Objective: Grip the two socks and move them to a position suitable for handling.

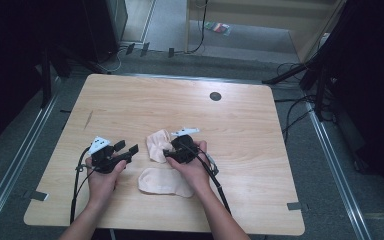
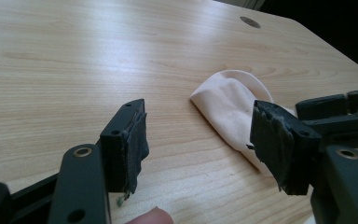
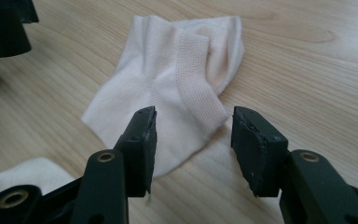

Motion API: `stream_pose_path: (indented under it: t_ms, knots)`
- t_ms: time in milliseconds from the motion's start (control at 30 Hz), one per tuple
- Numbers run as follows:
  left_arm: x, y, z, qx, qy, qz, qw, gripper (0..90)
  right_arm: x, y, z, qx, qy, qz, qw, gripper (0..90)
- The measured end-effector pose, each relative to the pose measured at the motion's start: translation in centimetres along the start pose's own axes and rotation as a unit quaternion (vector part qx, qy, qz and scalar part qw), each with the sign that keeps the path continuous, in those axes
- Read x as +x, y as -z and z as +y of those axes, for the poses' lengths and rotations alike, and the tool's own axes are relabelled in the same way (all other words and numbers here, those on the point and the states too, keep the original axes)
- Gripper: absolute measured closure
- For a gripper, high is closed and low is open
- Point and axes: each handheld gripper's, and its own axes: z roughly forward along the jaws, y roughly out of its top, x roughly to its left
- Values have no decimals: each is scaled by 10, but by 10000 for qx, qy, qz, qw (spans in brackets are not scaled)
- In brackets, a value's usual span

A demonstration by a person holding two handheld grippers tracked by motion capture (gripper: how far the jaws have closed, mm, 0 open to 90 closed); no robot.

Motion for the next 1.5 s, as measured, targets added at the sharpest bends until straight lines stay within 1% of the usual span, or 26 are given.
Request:
stream_pose_path:
  t_ms: [33,100,133,167,200,233,267,333,367,400,433,533,633,700,800,967,1067,1200,1267,1300,1333,1367,1400,1433,1467,1500]
  knots:
    - [0,0,0,-14,67,9,10000,367,3,-6,3,99,74,-121,9999,517]
    - [1,0,0,-6,74,7,10000,370,5,-9,3,139,173,-215,9995,543]
    - [1,0,0,4,78,10,10000,373,8,-10,4,102,292,-402,9987,599]
    - [1,0,0,9,82,12,10000,375,11,-10,3,63,434,-611,9972,743]
    - [1,-1,0,4,78,12,10000,375,11,-10,3,63,434,-611,9972,743]
    - [0,-1,0,10,66,10,10000,375,13,-10,3,34,505,-682,9964,870]
    - [0,-1,0,10,66,10,10000,375,13,-10,3,34,505,-682,9964,870]
    - [1,-1,0,34,84,-12,10000,375,14,-7,4,-43,452,-606,9971,885]
    - [1,-1,0,41,92,-21,9999,374,16,-1,7,-213,489,-580,9969,889]
    - [1,-1,0,44,96,-28,9999,374,16,-1,7,-213,489,-580,9969,889]
    - [1,-1,0,45,78,-34,10000,368,18,6,12,-364,468,-495,9970,890]
    - [-2,-3,0,94,-5,-30,10000,351,21,14,20,-507,466,-377,9969,891]
    - [-7,-4,0,195,-191,141,9995,349,27,25,30,-674,517,-291,9960,891]
    - [-10,-6,1,302,-292,149,9990,348,31,33,39,-797,590,-221,9948,891]
    - [-15,-11,3,487,-334,-38,9982,308,38,42,50,-882,705,-175,9935,892]
    - [-26,-21,3,611,-353,-257,9972,276,50,53,67,-1032,846,-74,9910,892]
    - [-28,-25,4,655,-429,-271,9966,272,54,57,70,-1091,883,40,9901,892]
    - [-31,-31,5,621,-520,-195,9965,284,64,66,74,-1235,919,339,9875,891]
    - [-29,-32,6,553,-518,20,9971,352,67,71,76,-1322,1013,537,9846,891]
    - [-28,-31,6,532,-530,148,9971,452,68,79,77,-1399,1057,681,9821,891]
    - [-26,-31,7,537,-569,262,9966,452,68,79,77,-1399,1057,681,9821,891]
    - [-21,-27,8,560,-631,510,9951,631,64,87,77,-1467,1010,752,9811,891]
    - [-21,-27,8,560,-631,510,9951,714,64,87,77,-1467,1010,752,9811,891]
    - [-17,-24,9,557,-672,582,9945,714,61,90,76,-1495,1017,734,9808,892]
    - [-14,-20,11,528,-691,651,9941,806,57,94,74,-1501,1042,656,9810,892]
    - [-11,-16,13,440,-730,738,9936,839,52,97,72,-1492,1032,581,9817,894]
